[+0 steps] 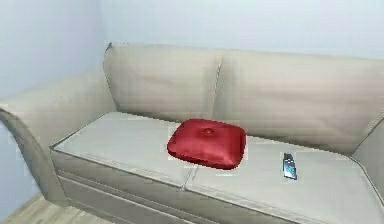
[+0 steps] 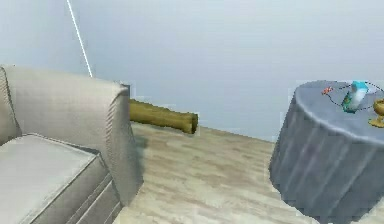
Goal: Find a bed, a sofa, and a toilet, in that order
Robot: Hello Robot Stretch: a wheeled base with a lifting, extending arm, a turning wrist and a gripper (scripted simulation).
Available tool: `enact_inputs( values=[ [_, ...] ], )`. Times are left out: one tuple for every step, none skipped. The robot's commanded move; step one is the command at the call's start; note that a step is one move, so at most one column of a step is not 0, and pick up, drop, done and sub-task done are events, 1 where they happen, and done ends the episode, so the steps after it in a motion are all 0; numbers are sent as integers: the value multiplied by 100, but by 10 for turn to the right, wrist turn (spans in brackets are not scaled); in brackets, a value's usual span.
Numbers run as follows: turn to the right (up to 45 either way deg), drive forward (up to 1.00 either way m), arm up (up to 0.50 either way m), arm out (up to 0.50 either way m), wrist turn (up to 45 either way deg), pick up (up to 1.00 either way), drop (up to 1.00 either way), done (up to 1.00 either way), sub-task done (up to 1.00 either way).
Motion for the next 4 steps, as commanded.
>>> enact_inputs(
  values=[
    [0,0,0,0,0,0,0,0,100],
    [-450,0,0,0,0,0,0,0,0],
    [-450,0,0,0,0,0,0,0,0],
    [-450,0,0,0,0,0,0,0,0]
  ],
)
